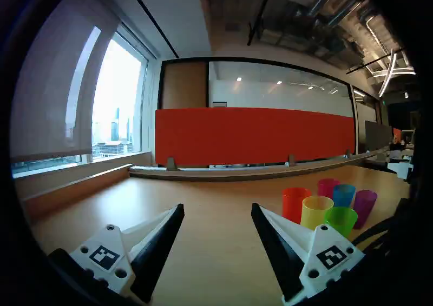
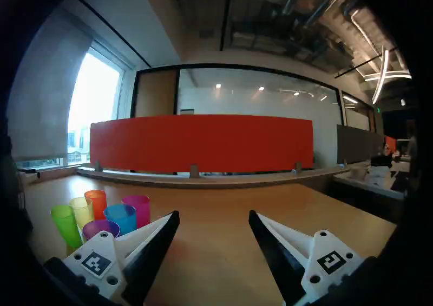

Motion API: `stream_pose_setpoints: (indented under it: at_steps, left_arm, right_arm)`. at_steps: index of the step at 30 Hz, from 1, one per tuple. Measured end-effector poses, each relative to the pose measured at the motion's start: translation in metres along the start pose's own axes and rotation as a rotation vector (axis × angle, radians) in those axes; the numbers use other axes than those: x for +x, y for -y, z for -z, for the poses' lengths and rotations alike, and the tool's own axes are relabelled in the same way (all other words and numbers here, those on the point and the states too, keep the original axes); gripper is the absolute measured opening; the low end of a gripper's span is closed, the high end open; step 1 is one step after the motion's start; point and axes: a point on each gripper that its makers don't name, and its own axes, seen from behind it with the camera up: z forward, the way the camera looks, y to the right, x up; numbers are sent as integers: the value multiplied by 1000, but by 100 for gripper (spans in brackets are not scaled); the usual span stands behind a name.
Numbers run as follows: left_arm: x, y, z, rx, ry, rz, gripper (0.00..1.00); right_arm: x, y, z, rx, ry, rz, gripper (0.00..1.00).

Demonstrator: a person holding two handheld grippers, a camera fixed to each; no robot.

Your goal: Pour water

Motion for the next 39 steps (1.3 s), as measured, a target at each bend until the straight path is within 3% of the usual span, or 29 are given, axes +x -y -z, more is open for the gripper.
stream_pose_setpoints:
  at_steps: [6,12,30,39]
  left_arm:
    - [-2,0,-2,-7,17,5,92]
    - [17,-4,-5,-33,10,8,92]
    - [136,-3,-23,-88,-12,-43,92]
    - [176,-9,-32,-126,-7,-40,92]
  right_arm:
    - [3,6,-1,25,23,-11,99]
    - [23,11,-2,53,35,-11,99]
    - [144,11,-18,127,47,5,99]
    - [187,13,-25,156,39,13,99]
